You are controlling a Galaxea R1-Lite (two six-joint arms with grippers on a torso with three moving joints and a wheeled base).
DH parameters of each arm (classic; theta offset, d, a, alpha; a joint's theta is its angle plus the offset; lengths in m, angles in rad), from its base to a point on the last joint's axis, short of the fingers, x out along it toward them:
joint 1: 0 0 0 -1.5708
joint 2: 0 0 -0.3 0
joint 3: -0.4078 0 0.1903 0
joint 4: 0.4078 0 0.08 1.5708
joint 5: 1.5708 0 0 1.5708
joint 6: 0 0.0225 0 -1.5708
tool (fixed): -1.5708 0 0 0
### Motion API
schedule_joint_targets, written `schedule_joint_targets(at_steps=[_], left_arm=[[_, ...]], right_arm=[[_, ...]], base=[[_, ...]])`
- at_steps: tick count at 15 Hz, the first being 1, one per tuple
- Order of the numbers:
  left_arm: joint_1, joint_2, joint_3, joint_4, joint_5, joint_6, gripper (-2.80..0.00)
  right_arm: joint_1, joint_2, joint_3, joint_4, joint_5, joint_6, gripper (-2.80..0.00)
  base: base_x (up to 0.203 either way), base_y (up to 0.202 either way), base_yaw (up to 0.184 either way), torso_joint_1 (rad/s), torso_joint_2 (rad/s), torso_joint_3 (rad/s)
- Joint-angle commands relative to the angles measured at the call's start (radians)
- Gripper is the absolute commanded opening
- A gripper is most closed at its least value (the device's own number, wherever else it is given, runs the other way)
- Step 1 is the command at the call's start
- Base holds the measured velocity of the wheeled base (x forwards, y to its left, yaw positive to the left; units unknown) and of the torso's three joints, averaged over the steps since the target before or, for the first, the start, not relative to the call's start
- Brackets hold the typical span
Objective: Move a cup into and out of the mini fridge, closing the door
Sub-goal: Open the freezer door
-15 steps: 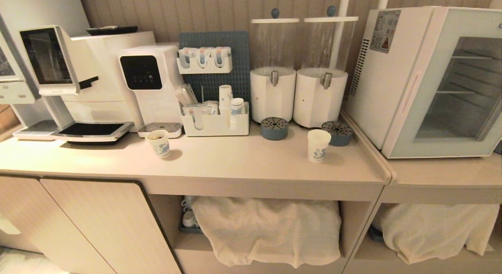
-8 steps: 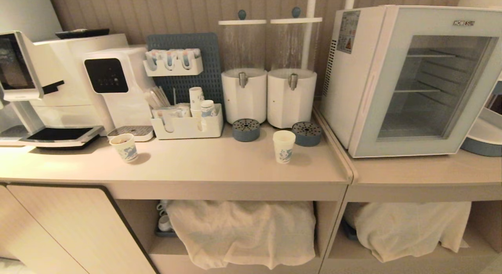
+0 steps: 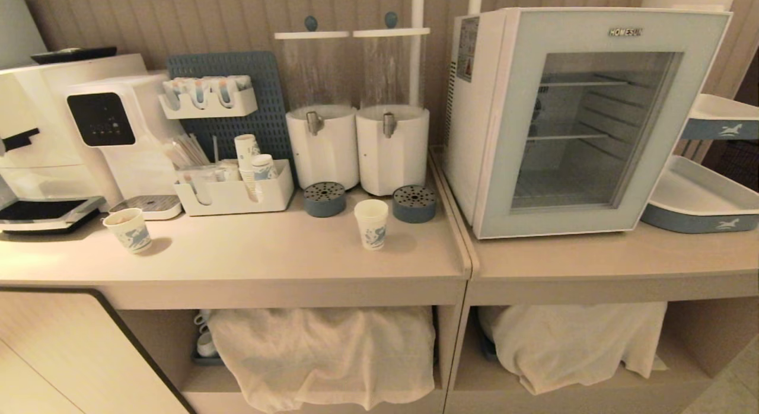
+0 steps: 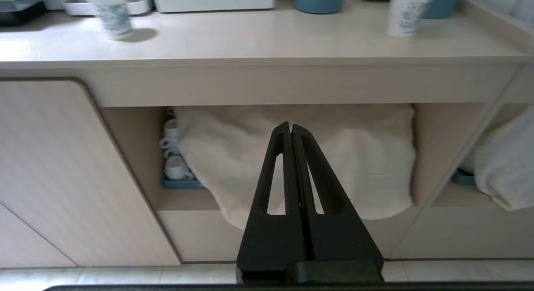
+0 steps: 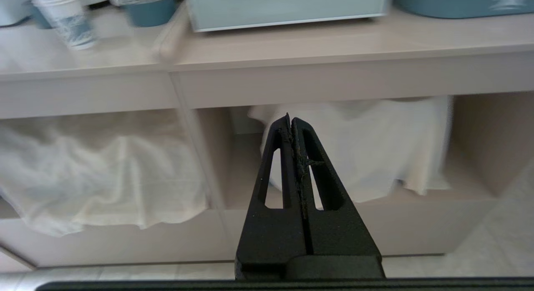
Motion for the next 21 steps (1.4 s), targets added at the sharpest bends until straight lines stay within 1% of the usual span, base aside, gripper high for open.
schedule_joint_targets(at_steps=[1,13,16,21], left_arm=[[0.001,0.001,0.000,0.000,0.000,0.000,-2.80],[0.001,0.001,0.000,0.000,0.000,0.000,-2.80],[0.001,0.000,0.000,0.000,0.000,0.000,-2.80],[0.001,0.001,0.000,-0.001,0.000,-0.002,-2.80]], right_arm=[[0.000,0.001,0.000,0.000,0.000,-0.001,-2.80],[0.000,0.001,0.000,0.000,0.000,-0.001,-2.80],[0.000,0.001,0.000,0.000,0.000,-0.001,-2.80],[0.000,0.001,0.000,0.000,0.000,0.001,-2.80]], base=[[0.000,-0.204,-0.011,0.005,0.00,0.005],[0.001,-0.195,-0.009,0.001,0.00,0.003],[0.108,-0.166,-0.020,0.001,0.00,0.005],[0.187,-0.183,-0.008,0.001,0.00,0.002]])
